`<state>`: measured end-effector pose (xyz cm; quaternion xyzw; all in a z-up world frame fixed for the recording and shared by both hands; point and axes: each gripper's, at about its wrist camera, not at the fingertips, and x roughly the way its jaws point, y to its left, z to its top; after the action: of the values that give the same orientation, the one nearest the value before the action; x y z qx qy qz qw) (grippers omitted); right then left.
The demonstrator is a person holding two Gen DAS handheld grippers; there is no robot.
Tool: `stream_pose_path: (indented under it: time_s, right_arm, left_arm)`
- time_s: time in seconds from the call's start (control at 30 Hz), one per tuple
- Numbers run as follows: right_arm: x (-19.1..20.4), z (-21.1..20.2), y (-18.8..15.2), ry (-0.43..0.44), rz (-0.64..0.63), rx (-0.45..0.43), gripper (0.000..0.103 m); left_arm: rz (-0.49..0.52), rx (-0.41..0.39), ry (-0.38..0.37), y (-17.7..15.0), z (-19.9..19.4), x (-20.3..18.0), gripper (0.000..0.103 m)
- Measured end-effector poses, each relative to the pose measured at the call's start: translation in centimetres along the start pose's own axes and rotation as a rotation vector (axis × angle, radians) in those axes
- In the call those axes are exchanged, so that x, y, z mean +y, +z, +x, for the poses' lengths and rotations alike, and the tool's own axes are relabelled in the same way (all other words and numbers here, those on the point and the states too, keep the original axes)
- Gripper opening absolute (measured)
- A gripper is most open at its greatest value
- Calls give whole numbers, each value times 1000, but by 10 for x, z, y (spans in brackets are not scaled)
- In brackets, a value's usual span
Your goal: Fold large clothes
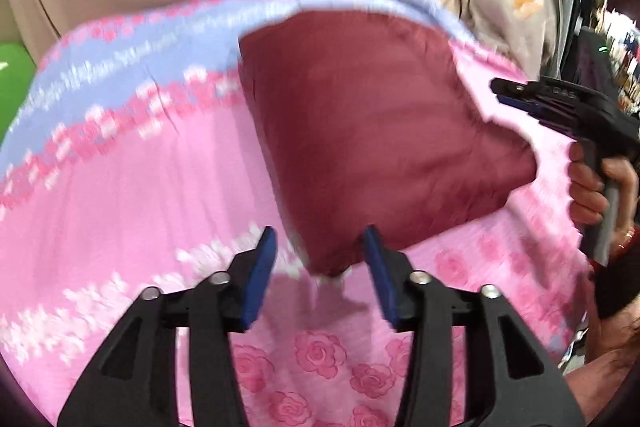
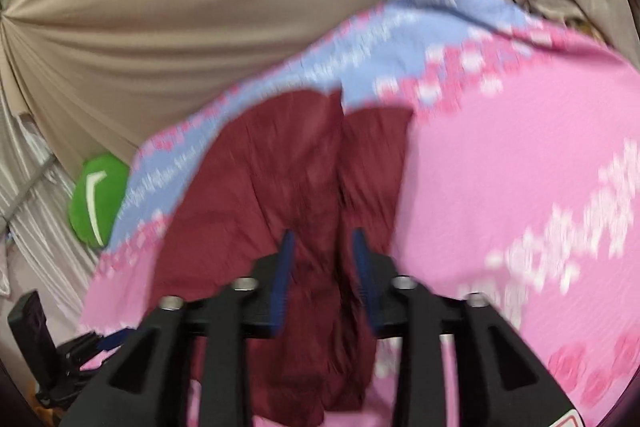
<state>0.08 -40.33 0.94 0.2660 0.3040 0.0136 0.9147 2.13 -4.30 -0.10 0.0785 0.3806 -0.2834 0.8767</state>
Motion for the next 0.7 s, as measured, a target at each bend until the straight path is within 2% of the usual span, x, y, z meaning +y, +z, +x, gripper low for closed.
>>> stream_pose_path:
  time_s: [0.03, 0.07, 0.2, 0.23, 0.27, 0.3, 0.33, 0.4, 0.47, 0.5, 0.53, 0.6, 0.7]
  right_arm:
    - [2, 3, 9, 11, 5, -7, 55]
    - [2, 8, 18, 21, 5, -11, 57]
    - [2, 60, 52, -35, 51, 61, 58]
    - [3, 74, 55, -32, 63, 92, 53]
    - [5, 88, 57, -37, 80, 126, 28]
    - [7, 94, 58, -28, 82, 137, 13]
    - [7, 94, 59, -10, 90, 125, 7]
    - [7, 76, 62, 37, 94, 28, 4]
    - [0, 67, 58, 3, 102, -23, 3]
    - [-4, 70, 55, -36, 102, -23, 3]
    - [-12, 82, 50, -99, 92, 1, 3]
    - [-25, 109, 36, -170, 73, 61, 4]
    - [-27, 123, 27, -211, 40, 86, 4]
  left_arm:
    - [-13, -29, 2, 7, -6, 2, 58]
    - [-18, -49, 3, 14, -9, 2, 58]
    - [-56, -98, 10, 50, 5, -5, 58]
    - [-61, -94, -9, 57, 14, -8, 58]
    - [-62, -87, -15, 62, 20, -10, 58]
    - [-67, -76, -23, 67, 30, -14, 58]
    - [-63, -67, -27, 70, 37, -18, 58]
    - [-43, -43, -24, 74, 55, -29, 58]
    - [-26, -10, -8, 73, 69, -39, 58]
    - [-12, 4, -3, 71, 80, -44, 59]
    - [3, 9, 2, 69, 86, -48, 59]
    - [48, -8, 19, 65, 93, -59, 61]
    - [76, -20, 74, 63, 101, -71, 61]
